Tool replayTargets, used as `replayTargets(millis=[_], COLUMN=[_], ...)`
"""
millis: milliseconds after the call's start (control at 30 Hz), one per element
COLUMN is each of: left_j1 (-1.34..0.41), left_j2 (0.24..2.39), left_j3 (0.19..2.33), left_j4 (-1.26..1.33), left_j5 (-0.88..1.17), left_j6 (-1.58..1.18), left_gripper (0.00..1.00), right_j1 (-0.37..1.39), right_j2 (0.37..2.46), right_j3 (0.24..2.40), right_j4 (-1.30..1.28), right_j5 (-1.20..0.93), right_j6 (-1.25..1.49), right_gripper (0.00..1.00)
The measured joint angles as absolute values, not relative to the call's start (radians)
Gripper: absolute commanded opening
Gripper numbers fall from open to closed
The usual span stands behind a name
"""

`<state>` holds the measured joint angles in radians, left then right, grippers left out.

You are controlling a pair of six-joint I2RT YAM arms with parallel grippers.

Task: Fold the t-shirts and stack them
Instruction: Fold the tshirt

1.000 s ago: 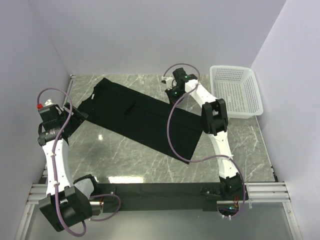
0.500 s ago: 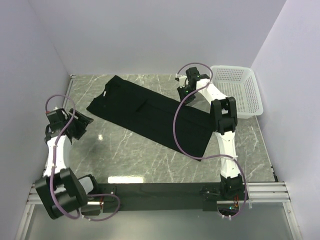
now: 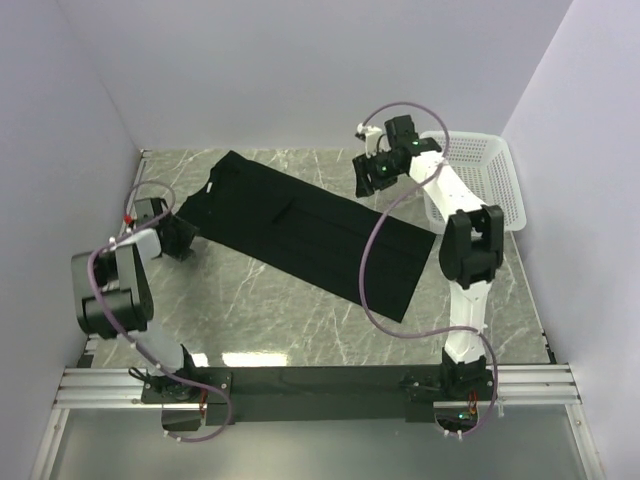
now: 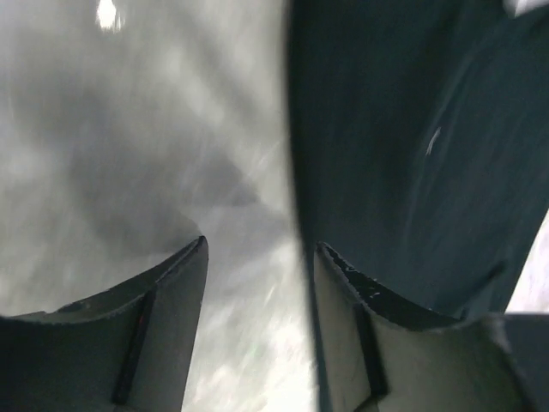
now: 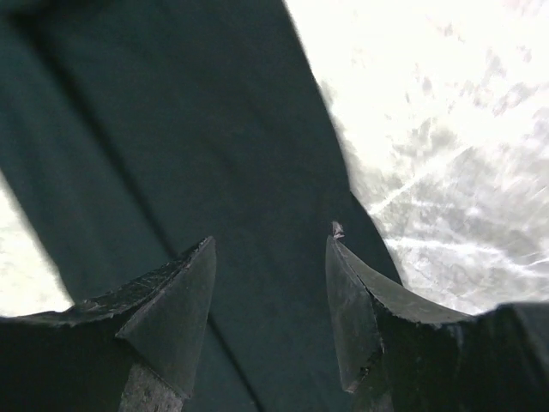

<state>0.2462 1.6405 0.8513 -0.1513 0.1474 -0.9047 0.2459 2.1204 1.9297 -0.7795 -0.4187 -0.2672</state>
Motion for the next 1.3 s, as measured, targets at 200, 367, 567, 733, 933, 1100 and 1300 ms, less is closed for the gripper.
replayTargets(millis=[200, 367, 567, 733, 933, 1100, 1300], left_j1=[0.247, 0.245, 0.242, 0.241, 0.288, 0.330, 0.347], left_j2=[1.790, 1.877, 1.929, 1.996, 2.127, 2.249, 2.286], left_j3=[1.008, 1.111, 1.189, 1.336, 1.579, 1.770, 1.823], left_j4=[-0.124, -0.136, -0.191, -0.304, -0.415, -0.475, -0.495], left_j5=[0.081, 0.052, 0.024, -0.047, -0.099, -0.109, -0.094], left_j6=[-0.931, -0.936, -0.907, -0.815, -0.734, -0.722, -0.720], left_gripper=[0.49, 0.23, 0.01, 0.01, 0.01, 0.04, 0.45], right_j1=[0.246, 0.246, 0.242, 0.233, 0.228, 0.228, 0.228], right_j2=[1.963, 1.924, 1.923, 1.913, 1.883, 1.874, 1.869], right_j3=[1.858, 1.808, 1.758, 1.736, 1.708, 1.692, 1.668], right_j4=[-0.736, -0.724, -0.723, -0.725, -0.724, -0.725, -0.730], right_j5=[-0.480, -0.498, -0.501, -0.499, -0.497, -0.491, -0.483], right_j6=[-0.270, -0.269, -0.259, -0.258, -0.258, -0.259, -0.307], right_gripper=[0.61, 0.61, 0.61, 0.61, 0.61, 0.62, 0.64])
